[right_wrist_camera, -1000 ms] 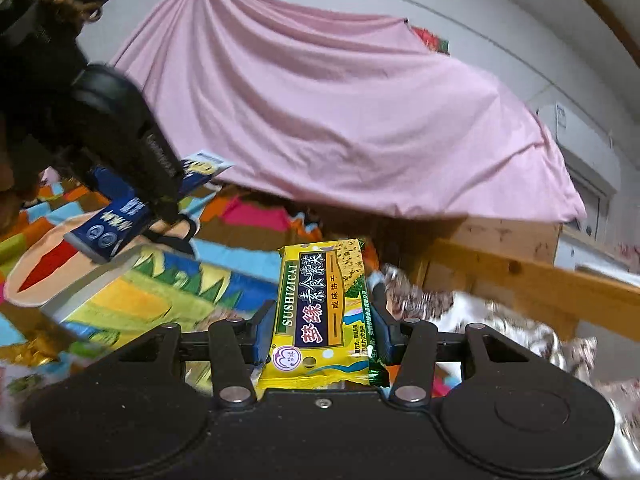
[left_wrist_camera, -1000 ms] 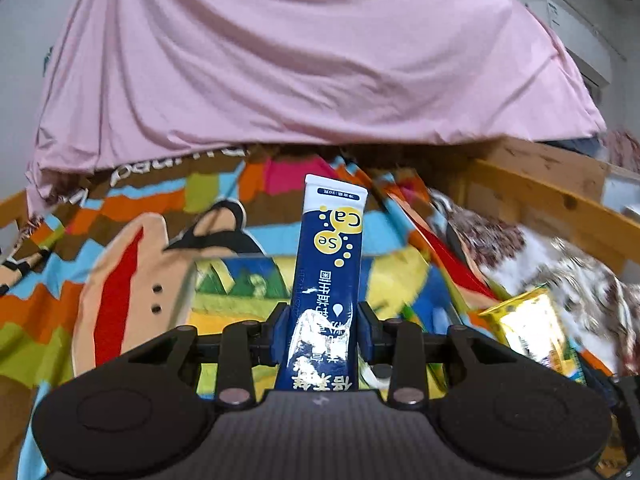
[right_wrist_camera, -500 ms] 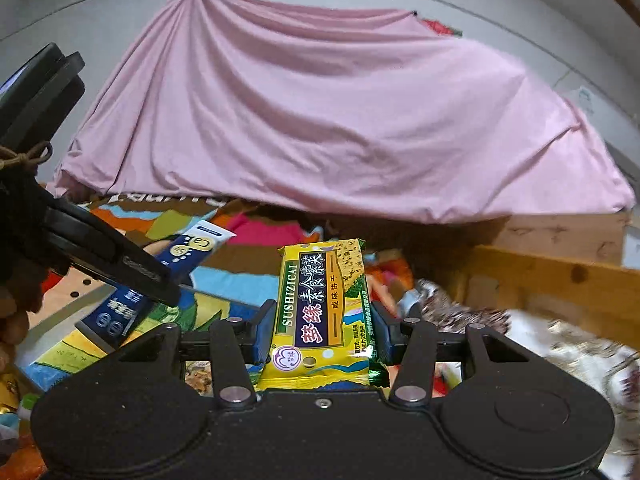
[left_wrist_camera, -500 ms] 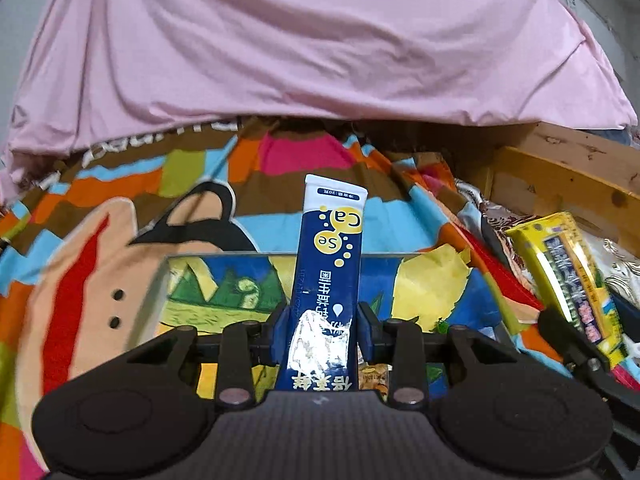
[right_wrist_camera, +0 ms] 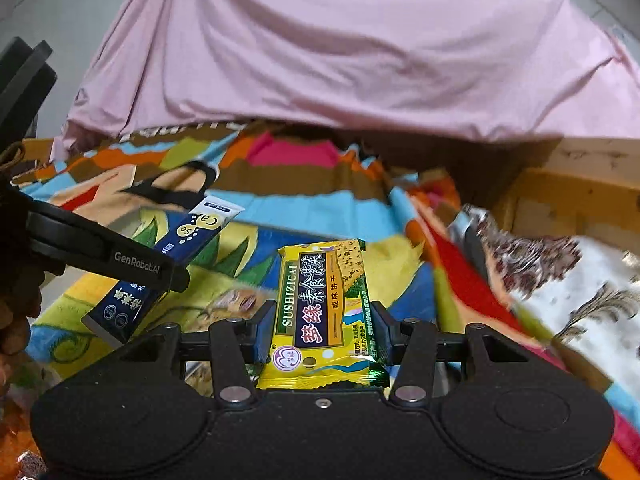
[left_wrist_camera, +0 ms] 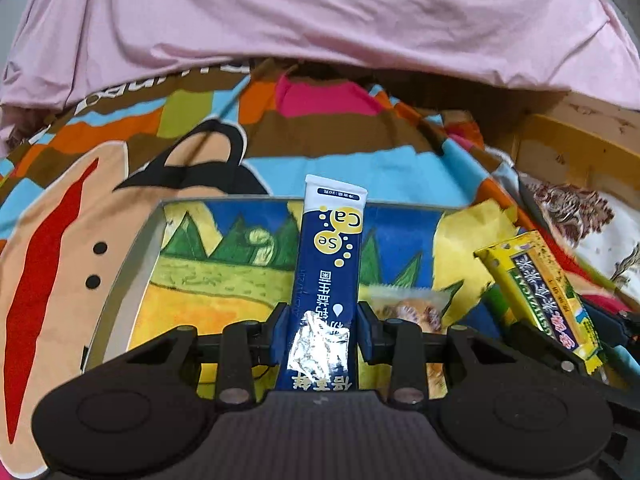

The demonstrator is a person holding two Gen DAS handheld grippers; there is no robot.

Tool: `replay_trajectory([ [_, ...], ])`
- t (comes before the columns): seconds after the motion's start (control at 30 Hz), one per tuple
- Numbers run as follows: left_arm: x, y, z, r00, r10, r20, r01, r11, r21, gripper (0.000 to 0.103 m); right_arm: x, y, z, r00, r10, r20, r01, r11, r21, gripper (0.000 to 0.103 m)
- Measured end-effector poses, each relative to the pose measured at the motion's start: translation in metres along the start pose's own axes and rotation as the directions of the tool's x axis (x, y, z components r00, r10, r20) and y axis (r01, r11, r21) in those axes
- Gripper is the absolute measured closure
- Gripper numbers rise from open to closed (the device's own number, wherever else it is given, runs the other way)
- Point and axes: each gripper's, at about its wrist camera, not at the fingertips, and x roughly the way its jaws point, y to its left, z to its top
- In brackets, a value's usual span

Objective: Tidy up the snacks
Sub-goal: 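Lift the blue tube with left tool while right tool carries the biscuit pack toward the tray, then lower the blue tube into the tray and open left tool while right tool releases the biscuit pack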

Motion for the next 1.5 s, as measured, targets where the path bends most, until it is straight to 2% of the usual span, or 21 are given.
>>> replay_trajectory([
  [0.33, 0.008, 0.005, -0.008, 0.999, 0.002, -0.053, -0.003, 1.000, -0.004, 0.065, 0.014, 0.006, -0.006, 0.997, -0.001, -0.071, -0.001, 1.000, -0.016, 0.052],
  [0.7, 0.014, -0.002, -0.014, 0.996, 0.003, -0.093, -0.003, 1.000, 0.000, 0.064, 0.020, 0.006, -0.008, 0.994, 0.006, -0.109, -0.007, 1.000, -0.012, 0.051],
  [0.87, 0.015, -0.004, -0.017, 0.994, -0.008, -0.104, 0.008, 1.000, -0.002, 0.062, 0.021, 0.010, -0.008, 0.992, 0.016, -0.121, -0.020, 0.999, -0.033, 0.047],
  [0.93, 0.015, -0.005, -0.017, 0.994, -0.015, -0.105, 0.015, 1.000, 0.001, 0.062, 0.021, 0.011, -0.009, 0.992, 0.017, -0.123, -0.022, 0.999, -0.041, 0.042],
  [1.1, 0.012, -0.003, -0.015, 0.995, -0.023, -0.099, 0.021, 1.000, -0.023, 0.049, 0.019, 0.008, -0.006, 0.994, 0.015, -0.110, -0.017, 1.000, -0.020, 0.036],
  [1.23, 0.004, -0.001, -0.012, 0.997, -0.019, -0.077, 0.016, 0.999, -0.038, 0.041, 0.014, 0.002, -0.003, 0.995, 0.015, -0.095, -0.014, 1.000, 0.013, 0.028],
  [1.3, -0.002, 0.000, -0.010, 0.998, -0.015, -0.058, 0.012, 0.998, -0.053, 0.029, 0.010, 0.001, -0.001, 0.996, 0.013, -0.090, -0.011, 1.000, 0.024, 0.024],
  [1.5, -0.027, 0.007, -0.002, 1.000, -0.005, 0.006, 0.005, 0.995, -0.104, 0.011, -0.010, -0.008, 0.010, 0.999, -0.010, -0.049, 0.013, 0.998, 0.060, 0.011],
])
